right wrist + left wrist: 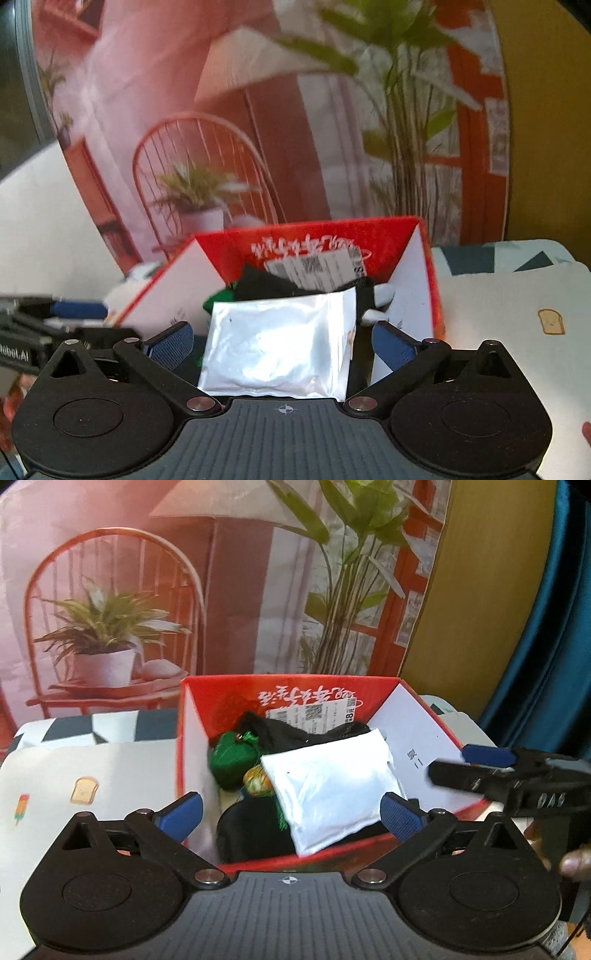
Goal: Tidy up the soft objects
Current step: 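Move both tools down to the grey knit sock beside the box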
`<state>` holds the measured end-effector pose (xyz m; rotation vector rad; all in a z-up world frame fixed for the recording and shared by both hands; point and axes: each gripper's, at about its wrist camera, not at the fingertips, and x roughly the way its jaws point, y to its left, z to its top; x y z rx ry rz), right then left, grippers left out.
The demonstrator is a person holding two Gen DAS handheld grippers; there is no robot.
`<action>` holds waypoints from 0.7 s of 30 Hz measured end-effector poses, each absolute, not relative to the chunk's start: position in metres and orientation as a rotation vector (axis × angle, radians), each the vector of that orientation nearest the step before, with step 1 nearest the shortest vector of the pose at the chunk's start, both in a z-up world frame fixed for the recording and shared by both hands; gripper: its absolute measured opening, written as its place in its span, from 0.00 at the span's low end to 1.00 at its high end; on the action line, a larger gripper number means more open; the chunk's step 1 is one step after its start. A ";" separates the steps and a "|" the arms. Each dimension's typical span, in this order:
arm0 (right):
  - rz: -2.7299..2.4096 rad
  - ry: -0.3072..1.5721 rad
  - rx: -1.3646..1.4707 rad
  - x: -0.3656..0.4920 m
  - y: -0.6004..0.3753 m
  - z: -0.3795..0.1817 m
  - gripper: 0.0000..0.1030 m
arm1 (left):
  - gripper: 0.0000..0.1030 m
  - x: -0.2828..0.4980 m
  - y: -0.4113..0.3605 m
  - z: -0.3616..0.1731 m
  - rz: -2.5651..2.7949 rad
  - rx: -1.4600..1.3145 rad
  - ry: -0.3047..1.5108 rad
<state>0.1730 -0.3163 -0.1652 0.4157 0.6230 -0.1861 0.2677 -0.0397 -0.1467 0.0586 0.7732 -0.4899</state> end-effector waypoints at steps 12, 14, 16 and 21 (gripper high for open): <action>-0.288 0.526 0.312 0.106 -0.296 -0.181 1.00 | 1.00 0.228 0.007 -0.187 -0.350 -0.071 0.845; -0.304 0.548 0.268 0.103 -0.290 -0.186 1.00 | 1.00 0.225 0.009 -0.197 -0.319 -0.065 0.871; -0.310 0.559 0.267 0.099 -0.287 -0.189 1.00 | 1.00 0.223 0.011 -0.205 -0.292 -0.063 0.888; -0.331 0.626 0.320 0.096 -0.281 -0.209 1.00 | 1.00 0.218 0.016 -0.219 -0.249 -0.090 0.937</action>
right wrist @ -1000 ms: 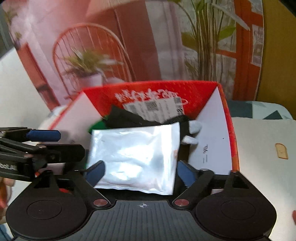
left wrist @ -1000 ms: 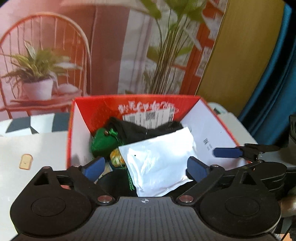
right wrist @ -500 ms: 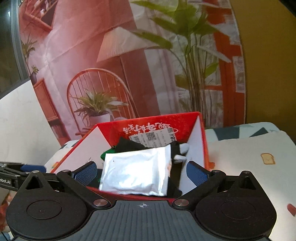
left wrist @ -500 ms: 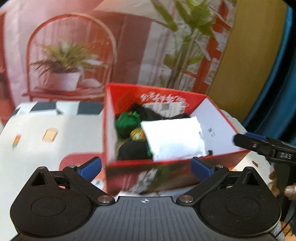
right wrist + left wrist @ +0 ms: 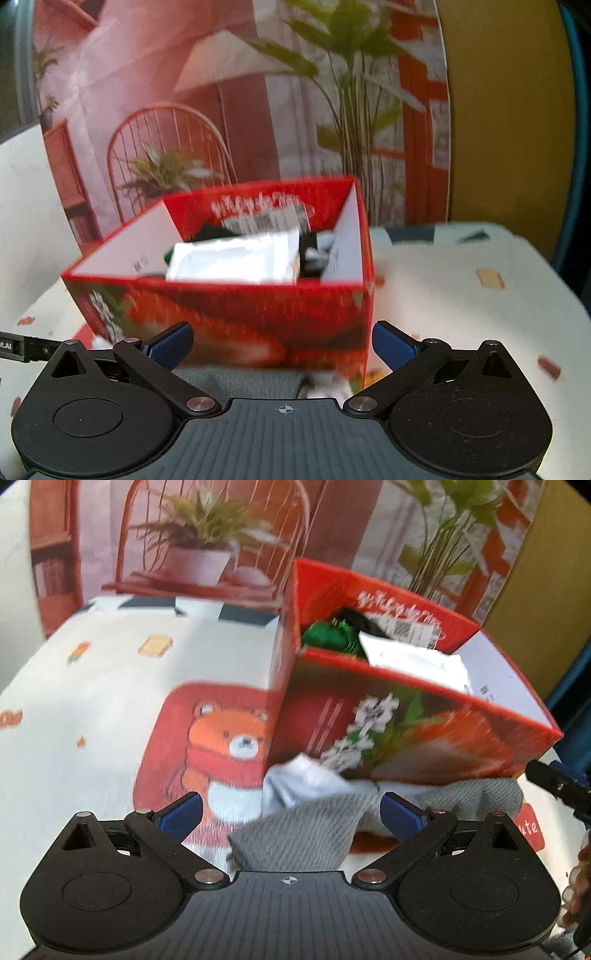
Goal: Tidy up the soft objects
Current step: 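Move both tools down to the grey knit sock beside the box, then close both tools on the grey knit sock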
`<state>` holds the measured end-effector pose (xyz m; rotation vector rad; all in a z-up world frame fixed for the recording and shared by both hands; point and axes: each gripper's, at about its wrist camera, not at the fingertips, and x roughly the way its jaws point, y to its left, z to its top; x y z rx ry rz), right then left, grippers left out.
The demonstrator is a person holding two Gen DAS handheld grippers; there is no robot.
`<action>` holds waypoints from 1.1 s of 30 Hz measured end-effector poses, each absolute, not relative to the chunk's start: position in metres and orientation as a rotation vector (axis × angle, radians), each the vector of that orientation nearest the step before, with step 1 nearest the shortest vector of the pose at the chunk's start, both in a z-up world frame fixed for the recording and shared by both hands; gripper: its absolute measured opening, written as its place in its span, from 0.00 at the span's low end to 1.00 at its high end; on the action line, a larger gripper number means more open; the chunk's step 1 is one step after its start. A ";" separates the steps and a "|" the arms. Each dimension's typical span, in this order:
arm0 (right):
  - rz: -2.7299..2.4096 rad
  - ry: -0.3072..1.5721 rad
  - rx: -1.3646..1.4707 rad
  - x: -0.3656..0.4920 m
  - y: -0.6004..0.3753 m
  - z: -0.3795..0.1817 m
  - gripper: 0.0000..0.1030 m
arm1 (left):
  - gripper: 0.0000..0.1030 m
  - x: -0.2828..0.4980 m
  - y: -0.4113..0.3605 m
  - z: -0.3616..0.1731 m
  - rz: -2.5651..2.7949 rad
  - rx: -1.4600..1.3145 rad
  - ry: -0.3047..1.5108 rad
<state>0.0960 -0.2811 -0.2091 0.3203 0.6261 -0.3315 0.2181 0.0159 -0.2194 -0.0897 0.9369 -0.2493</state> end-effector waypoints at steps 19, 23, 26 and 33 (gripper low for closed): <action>-0.234 0.741 0.418 0.101 -0.276 -0.248 0.73 | 0.76 0.205 0.021 -0.242 -0.281 -0.162 1.001; -0.216 0.755 0.421 0.103 -0.274 -0.251 0.70 | 0.71 0.206 0.024 -0.245 -0.279 -0.168 1.012; -0.207 0.767 0.433 0.104 -0.274 -0.255 0.69 | 0.71 0.206 0.024 -0.248 -0.279 -0.168 1.023; -0.192 0.771 0.458 0.105 -0.275 -0.256 0.61 | 0.56 0.208 0.026 -0.251 -0.282 -0.173 1.033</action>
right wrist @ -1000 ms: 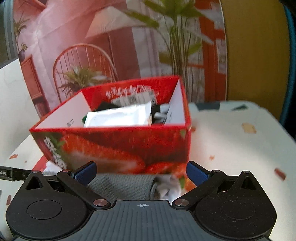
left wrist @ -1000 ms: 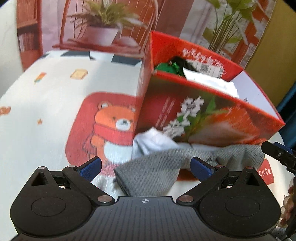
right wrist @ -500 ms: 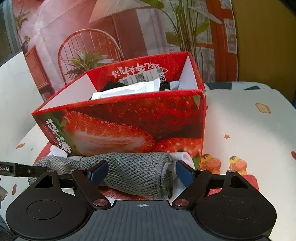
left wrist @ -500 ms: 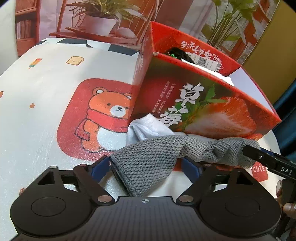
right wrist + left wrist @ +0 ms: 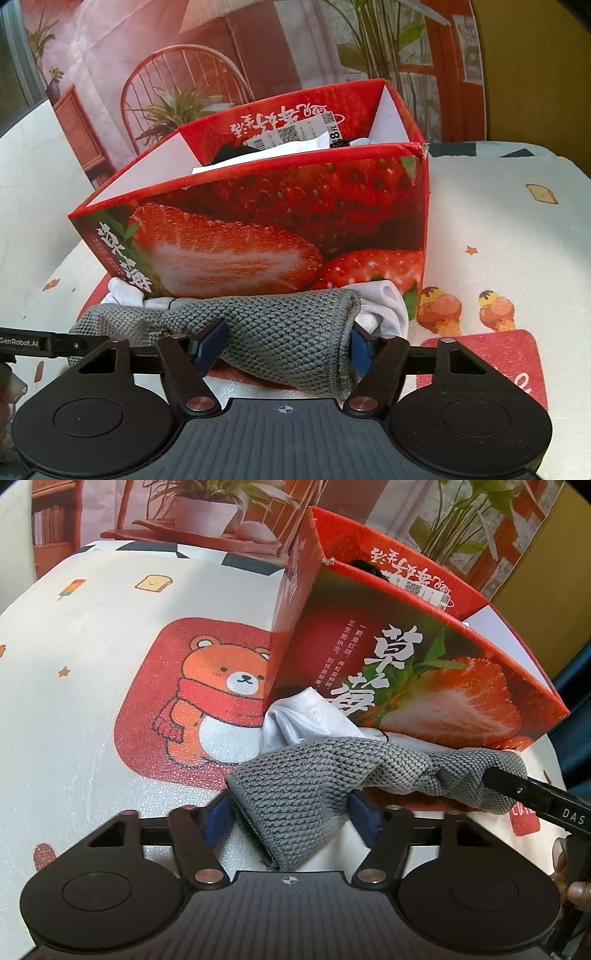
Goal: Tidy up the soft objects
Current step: 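Close both tools on the grey knit sock, then lift the grey sock with both tools and carry it over the box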
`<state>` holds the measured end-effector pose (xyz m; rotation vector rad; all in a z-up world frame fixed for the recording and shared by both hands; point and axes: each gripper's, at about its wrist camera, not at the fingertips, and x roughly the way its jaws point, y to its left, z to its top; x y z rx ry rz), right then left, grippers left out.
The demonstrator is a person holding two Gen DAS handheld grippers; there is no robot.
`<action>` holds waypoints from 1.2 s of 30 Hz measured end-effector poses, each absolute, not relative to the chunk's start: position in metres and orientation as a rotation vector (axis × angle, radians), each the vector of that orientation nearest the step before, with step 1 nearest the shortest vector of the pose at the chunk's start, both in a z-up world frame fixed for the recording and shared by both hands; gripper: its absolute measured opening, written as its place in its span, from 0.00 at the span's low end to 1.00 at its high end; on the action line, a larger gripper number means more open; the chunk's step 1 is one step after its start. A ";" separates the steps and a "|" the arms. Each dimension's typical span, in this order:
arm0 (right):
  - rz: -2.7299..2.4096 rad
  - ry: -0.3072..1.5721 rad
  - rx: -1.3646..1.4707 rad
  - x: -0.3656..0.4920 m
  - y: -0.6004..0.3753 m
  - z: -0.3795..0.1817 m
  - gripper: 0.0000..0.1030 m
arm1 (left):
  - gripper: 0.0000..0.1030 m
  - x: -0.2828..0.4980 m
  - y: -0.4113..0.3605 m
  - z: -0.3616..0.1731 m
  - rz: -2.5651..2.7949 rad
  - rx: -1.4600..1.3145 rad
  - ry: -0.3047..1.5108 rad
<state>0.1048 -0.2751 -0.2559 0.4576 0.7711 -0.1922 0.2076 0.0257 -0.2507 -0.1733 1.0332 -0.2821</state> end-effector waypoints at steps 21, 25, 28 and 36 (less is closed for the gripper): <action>-0.127 0.678 0.399 0.083 -0.277 -0.207 0.22 | 0.18 0.182 0.030 -0.187 -0.398 -0.148 0.845; -0.113 0.624 0.380 0.075 -0.277 -0.184 0.22 | 0.18 0.178 0.032 -0.164 -0.428 -0.140 0.782; -0.109 0.574 0.372 0.073 -0.281 -0.166 0.21 | 0.18 0.180 0.031 -0.146 -0.449 -0.139 0.739; -0.120 0.501 0.331 0.094 -0.299 -0.128 0.21 | 0.18 0.204 0.014 -0.116 -0.493 -0.133 0.673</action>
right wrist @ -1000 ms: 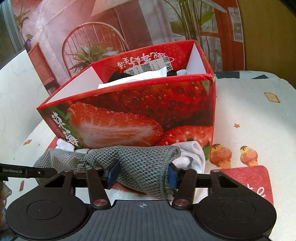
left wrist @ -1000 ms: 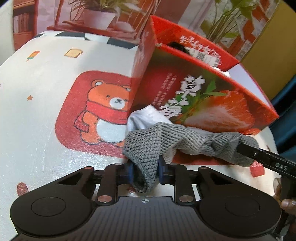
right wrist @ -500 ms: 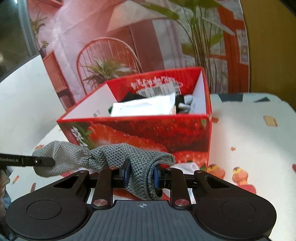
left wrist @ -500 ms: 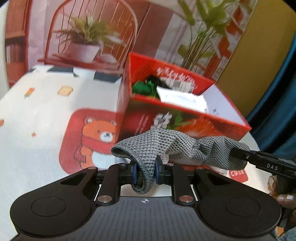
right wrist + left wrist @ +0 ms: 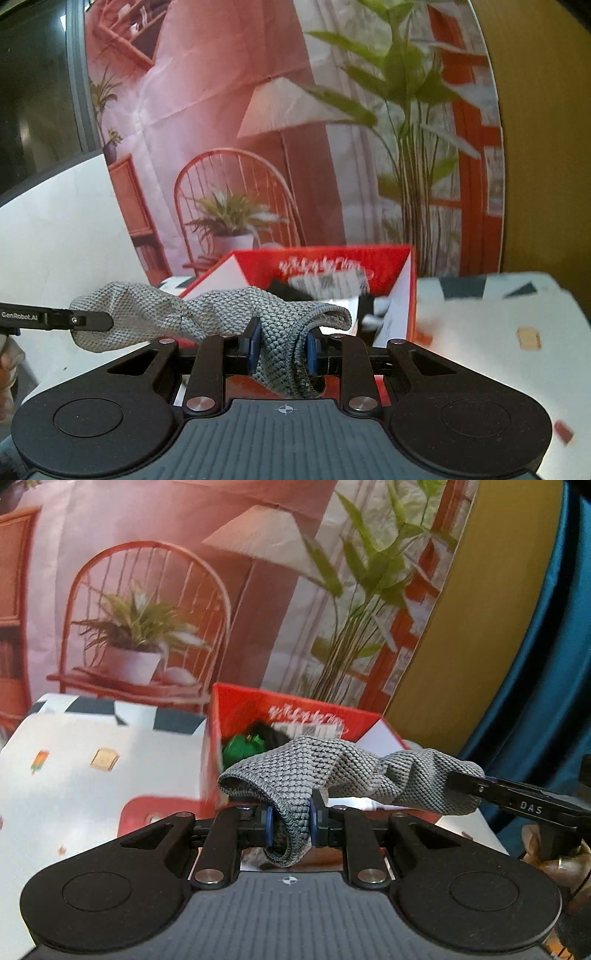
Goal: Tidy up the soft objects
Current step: 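Lift the grey sock with both tools and carry it over the box, then lower the grey sock into the box and open both tools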
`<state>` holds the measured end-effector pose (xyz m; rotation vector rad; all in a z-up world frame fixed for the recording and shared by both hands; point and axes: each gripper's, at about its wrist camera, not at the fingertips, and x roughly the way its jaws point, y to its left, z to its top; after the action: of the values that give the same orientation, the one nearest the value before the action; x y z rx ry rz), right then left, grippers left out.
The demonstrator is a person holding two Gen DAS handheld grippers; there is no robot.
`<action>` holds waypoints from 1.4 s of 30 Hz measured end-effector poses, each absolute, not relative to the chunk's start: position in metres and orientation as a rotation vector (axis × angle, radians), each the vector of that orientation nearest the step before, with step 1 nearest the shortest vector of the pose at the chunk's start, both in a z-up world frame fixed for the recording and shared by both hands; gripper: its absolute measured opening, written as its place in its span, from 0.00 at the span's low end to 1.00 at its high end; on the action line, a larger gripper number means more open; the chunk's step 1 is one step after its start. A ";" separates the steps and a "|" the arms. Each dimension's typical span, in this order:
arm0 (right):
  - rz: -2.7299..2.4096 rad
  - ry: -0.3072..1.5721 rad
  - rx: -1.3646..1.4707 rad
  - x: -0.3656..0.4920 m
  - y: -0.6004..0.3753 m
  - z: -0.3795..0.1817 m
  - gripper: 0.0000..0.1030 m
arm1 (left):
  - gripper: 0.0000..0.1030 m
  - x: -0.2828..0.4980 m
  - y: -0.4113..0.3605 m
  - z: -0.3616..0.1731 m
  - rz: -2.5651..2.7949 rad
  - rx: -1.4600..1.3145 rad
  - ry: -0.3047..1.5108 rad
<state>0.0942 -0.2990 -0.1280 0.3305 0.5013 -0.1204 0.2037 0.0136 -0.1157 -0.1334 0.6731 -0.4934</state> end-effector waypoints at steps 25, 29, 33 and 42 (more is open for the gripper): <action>-0.188 0.754 0.294 0.185 -0.328 -0.182 0.21 | 0.19 0.312 -0.058 -0.169 -0.492 0.043 0.900; -0.201 0.773 0.293 0.190 -0.331 -0.188 0.21 | 0.19 0.317 -0.063 -0.174 -0.487 0.067 0.911; -0.220 0.772 0.309 0.189 -0.336 -0.191 0.24 | 0.27 0.314 -0.066 -0.170 -0.499 0.102 0.890; -0.250 0.670 0.252 0.163 -0.335 -0.172 0.71 | 0.95 0.294 -0.055 -0.146 -0.493 0.115 0.770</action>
<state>0.1629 -0.3346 -0.1724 0.2522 0.6697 -0.2503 0.2944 -0.0546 -0.1461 0.1147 0.7702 -0.4931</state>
